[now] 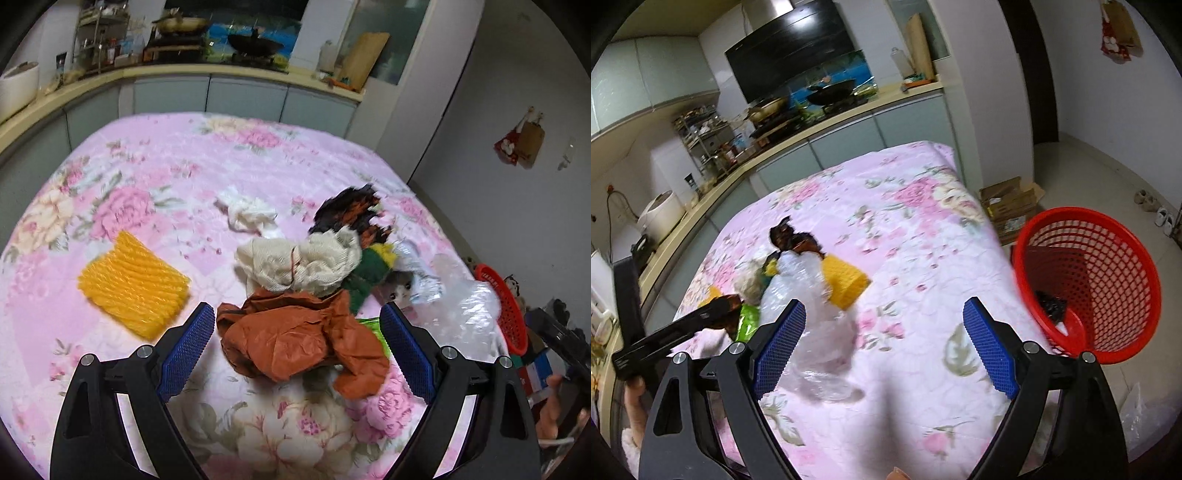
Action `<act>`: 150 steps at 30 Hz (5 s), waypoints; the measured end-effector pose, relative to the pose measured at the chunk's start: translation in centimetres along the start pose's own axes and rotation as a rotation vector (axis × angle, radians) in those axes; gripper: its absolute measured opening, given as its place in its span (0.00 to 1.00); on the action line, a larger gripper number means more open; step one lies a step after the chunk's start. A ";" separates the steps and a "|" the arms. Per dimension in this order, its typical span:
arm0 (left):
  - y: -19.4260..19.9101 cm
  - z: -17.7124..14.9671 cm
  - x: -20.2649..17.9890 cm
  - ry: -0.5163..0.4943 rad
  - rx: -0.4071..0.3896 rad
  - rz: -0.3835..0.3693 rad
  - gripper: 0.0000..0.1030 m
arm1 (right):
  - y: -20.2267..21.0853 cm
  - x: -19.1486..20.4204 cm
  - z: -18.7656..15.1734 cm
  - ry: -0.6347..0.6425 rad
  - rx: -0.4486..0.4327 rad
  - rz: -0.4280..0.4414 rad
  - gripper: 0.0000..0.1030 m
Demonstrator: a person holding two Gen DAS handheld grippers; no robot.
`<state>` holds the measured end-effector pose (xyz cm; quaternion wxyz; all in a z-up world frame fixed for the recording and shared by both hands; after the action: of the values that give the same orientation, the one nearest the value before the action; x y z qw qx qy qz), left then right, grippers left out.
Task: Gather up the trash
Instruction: 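Grasp the brown cloth with the left tool while the right tool grasps the clear plastic bag, then carry brown cloth and clear bag to the red basket and release both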
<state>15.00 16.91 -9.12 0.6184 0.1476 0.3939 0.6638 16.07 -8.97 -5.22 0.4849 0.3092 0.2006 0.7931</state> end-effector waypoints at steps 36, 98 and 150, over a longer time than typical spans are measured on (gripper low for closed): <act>0.6 0.6 1.7 0.042 -0.066 0.025 0.67 | -6.6 6.5 -2.8 0.170 0.115 0.045 0.56; -0.2 3.5 -20.6 -0.329 -0.162 -0.088 0.67 | 5.1 -9.7 6.0 -0.029 -0.190 -0.149 0.51; -13.5 -3.0 -36.4 -0.450 0.139 -0.255 0.68 | 4.0 -25.2 3.8 -0.302 -0.098 -0.377 0.52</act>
<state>29.39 -19.27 -9.99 0.7573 0.2829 0.3066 0.5025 24.57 -33.21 -7.46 0.6631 0.3575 0.1414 0.6422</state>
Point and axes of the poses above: each gripper's, at about its wrist camera, not at the fingertips, and y roughly against the way its jaws point, x to its left, z to its top, the point moved 9 cm from there along -y, roughly the way its jaws point, and after that the axes turned 3 degrees about y, right-handed, at the moved point
